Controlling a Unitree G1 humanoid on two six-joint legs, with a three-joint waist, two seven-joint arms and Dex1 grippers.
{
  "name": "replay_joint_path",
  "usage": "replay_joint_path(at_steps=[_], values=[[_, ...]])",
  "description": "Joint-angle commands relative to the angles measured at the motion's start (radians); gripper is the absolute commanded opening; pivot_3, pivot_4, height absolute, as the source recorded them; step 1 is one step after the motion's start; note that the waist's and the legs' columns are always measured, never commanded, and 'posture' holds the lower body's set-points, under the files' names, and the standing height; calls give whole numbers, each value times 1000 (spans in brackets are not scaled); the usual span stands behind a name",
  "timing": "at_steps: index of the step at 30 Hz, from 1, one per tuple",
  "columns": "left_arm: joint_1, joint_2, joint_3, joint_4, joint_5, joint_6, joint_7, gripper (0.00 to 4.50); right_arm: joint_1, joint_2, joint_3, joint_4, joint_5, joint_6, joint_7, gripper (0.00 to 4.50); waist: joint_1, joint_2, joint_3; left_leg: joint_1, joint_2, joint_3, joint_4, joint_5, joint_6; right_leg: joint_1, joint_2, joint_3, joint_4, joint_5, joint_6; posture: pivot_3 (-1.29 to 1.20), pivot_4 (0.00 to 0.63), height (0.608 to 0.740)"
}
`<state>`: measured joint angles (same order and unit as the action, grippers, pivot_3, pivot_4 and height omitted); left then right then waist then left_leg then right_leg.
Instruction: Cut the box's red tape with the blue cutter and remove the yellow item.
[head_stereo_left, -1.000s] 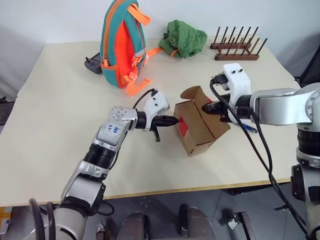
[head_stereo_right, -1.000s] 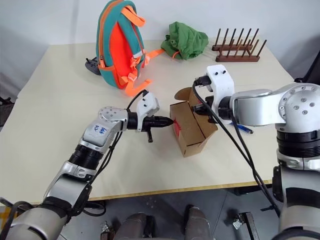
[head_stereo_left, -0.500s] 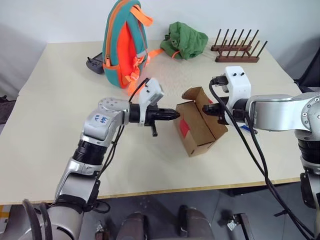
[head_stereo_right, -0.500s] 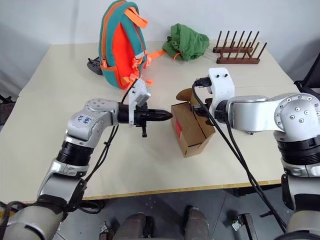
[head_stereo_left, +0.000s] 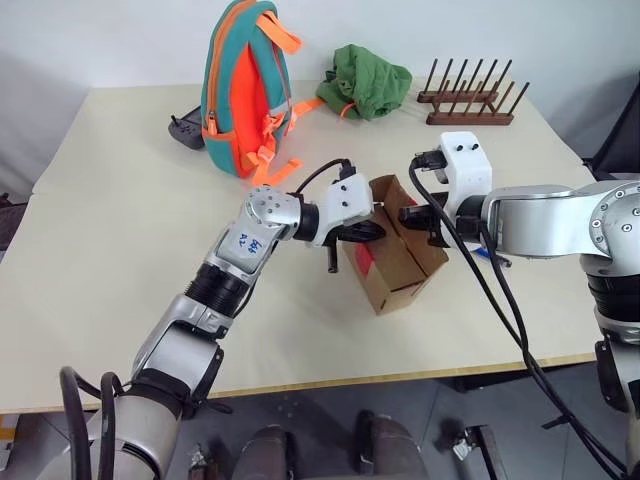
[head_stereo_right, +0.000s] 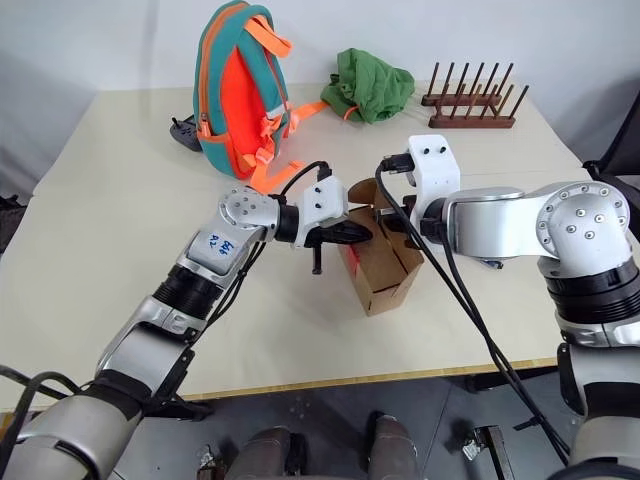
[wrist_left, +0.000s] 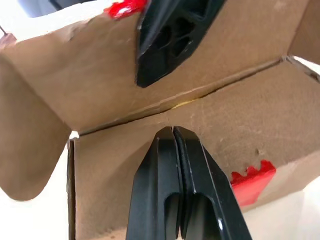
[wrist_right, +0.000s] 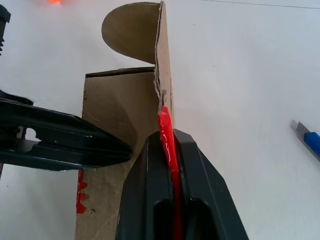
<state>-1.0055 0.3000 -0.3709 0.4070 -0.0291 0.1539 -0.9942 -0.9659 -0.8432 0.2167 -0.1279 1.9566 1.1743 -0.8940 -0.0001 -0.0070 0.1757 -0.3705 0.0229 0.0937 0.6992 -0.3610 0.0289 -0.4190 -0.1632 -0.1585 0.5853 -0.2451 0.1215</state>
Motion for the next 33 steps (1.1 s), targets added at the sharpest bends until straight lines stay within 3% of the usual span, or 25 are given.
replay_joint_path(at_steps=[1, 11, 20, 23, 27, 29, 33], values=[[45, 74, -62, 2, 68, -5, -94, 0, 13, -14, -13, -16, 16, 17, 40, 69, -3, 0, 0, 0, 0, 0, 0, 0, 0, 0, 0, 0, 0, 0, 0, 0, 150, 740], [156, 228, -71, -161, 68, 76, -188, 0, 21, -128, -24, 53, 16, 68, 102, 69, 0, -1, -4, 3, 2, 0, 0, -2, 1, 3, 1, 0, -2, 0, 0, 0, 150, 740], [204, 191, -42, -155, 77, 108, -89, 0, 161, -98, 20, 70, 14, 51, 113, 69, 1, -7, -24, 9, 4, -1, 0, -6, 1, 9, 1, -2, -4, 0, -1, 0, 150, 740], [232, 205, -37, -173, 77, 116, -86, 0, 211, -97, 20, 67, -6, 55, 111, 69, -1, -3, -25, 10, 4, 0, 0, -7, 1, 10, 1, -2, -5, 0, -1, 0, 150, 740], [253, 212, -28, -190, 86, 126, -91, 0, 200, -109, 13, 55, 12, 51, 114, 69, 1, 15, -11, 1, 3, 3, 1, -6, 2, 0, 0, 0, -3, 0, -1, 0, 150, 740], [257, 209, -25, -193, 92, 126, -94, 0, 191, -112, 16, 54, 16, 50, 120, 69, 13, 15, -11, -9, 1, 4, 4, -4, 2, -12, -2, 0, 2, 0, 0, 0, 150, 740], [260, 199, -27, -185, 102, 123, -88, 0, 213, -109, 14, 61, -22, 46, 148, 69, 24, 15, -11, -10, 1, 6, 2, -4, 1, -11, 0, -4, -1, 0, 0, 0, 150, 740]])
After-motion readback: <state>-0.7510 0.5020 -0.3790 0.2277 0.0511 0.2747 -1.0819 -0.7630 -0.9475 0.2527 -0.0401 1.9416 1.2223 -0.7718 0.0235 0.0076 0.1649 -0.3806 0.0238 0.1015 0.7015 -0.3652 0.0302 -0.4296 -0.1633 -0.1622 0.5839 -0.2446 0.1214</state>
